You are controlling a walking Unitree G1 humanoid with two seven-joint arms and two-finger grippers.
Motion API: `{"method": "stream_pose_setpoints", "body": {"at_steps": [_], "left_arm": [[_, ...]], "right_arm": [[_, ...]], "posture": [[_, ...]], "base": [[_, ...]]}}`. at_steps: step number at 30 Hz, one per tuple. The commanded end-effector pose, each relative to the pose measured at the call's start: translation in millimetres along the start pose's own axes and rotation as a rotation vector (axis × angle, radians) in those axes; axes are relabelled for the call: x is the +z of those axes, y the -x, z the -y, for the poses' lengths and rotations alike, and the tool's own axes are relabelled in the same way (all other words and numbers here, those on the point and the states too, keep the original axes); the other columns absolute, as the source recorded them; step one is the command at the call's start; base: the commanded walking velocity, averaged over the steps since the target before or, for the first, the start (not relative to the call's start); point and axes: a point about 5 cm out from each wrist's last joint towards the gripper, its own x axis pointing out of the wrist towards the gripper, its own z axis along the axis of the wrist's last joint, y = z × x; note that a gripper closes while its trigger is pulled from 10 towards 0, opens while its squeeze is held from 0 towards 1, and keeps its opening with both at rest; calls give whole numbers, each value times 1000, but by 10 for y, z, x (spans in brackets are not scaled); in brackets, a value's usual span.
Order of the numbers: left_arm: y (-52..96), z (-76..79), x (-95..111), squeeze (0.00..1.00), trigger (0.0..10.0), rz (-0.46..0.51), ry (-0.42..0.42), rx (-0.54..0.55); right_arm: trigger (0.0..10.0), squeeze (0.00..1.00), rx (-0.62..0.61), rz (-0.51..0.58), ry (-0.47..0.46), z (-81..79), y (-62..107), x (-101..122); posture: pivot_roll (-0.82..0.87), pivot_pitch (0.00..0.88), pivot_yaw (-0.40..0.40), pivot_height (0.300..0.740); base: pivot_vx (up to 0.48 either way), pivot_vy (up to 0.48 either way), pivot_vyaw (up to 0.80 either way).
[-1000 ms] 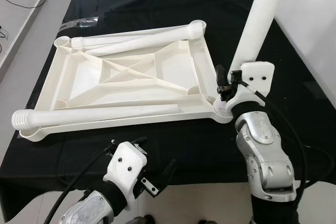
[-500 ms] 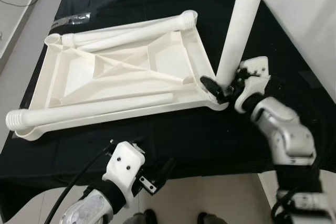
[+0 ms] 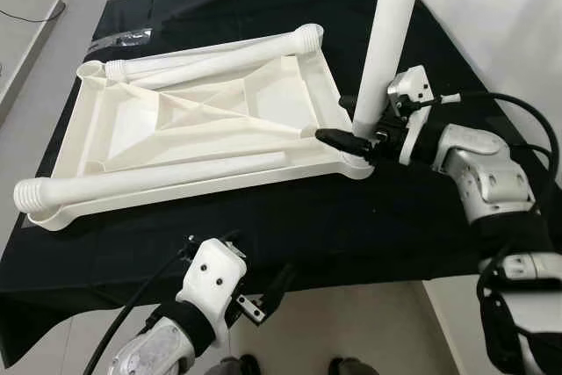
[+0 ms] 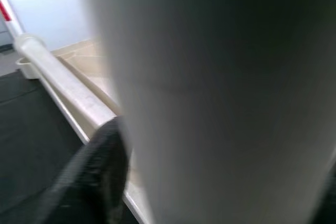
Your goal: Building children table
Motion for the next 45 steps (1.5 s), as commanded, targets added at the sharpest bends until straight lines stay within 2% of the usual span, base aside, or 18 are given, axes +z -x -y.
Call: {"method": "stream_pose_setpoints", "body": {"at_steps": [1,8,11,12,13,14,18,27,28,33,34,36,37,38,39,41,42,45], "left_arm": [[15,12,-43,0,10000,-14,26,-13],[81,45,-67,0,10000,-36,53,-64],[157,80,-83,0,10000,-52,88,-99],[189,83,-85,0,10000,-52,101,-95],[189,83,-85,0,10000,-52,101,-95],[205,76,-84,0,10000,-48,110,-80],[183,14,-109,0,10000,-12,159,-23],[83,-82,-206,0,10000,14,203,-29],[81,-94,-219,0,10000,13,206,-28],[74,-115,-235,0,10000,14,211,-26],[69,-116,-239,0,10000,16,210,-29],[62,-115,-244,0,10000,18,211,-33],[42,-119,-260,0,10000,24,211,-40],[42,-119,-260,0,10000,24,211,-40],[31,-119,-266,0,10000,25,212,-42],[24,-120,-270,0,10000,26,212,-44],[13,-116,-275,0,10000,27,212,-46],[-14,-104,-291,0,10000,28,215,-52]], "right_arm": [[0,0,78,-26,-9,-89,-114,-76],[0,0,-23,-141,22,-89,23,-317],[0,0,-109,-198,-29,-266,156,-488],[0,0,-288,-261,-60,-402,200,-650],[0,0,-288,-261,-60,-402,200,-650],[0,0,-651,-343,-87,-451,319,-794],[0,0,-951,-425,-189,-877,558,-1023],[0,0,-955,-306,-223,-883,238,-1031],[10000,0,-927,-304,-222,-875,201,-1028],[10000,0,-856,-264,-231,-877,115,-931],[10000,1000,-783,-195,-247,-841,52,-836],[10000,1000,-715,-123,-249,-794,4,-733],[10000,1000,-501,13,-241,-684,-80,-501],[10000,1000,-501,13,-241,-684,-80,-501],[10000,835,-424,36,-202,-630,-88,-427],[10000,835,-380,45,-175,-597,-91,-389],[10000,0,-283,37,-128,-516,-93,-345],[10000,0,-96,-18,-35,-340,-111,-277]], "posture": [[37,176,38,740],[29,176,43,740],[22,187,35,740],[24,194,31,740],[24,194,31,740],[24,194,31,740],[-4,184,71,740],[26,145,68,740],[29,139,73,740],[31,137,75,740],[32,132,74,740],[33,130,75,740],[34,126,75,740],[34,126,75,740],[37,124,74,740],[37,124,74,740],[44,120,67,740],[55,113,56,740]], "base": [[0,0,0],[0,0,0],[0,0,0],[0,0,0],[0,0,0],[0,0,0],[0,0,0],[0,0,0],[0,0,0],[0,0,0],[0,0,0],[0,0,0],[0,0,0],[0,0,0],[0,0,0],[0,0,0],[0,0,0],[0,0,0]]}}
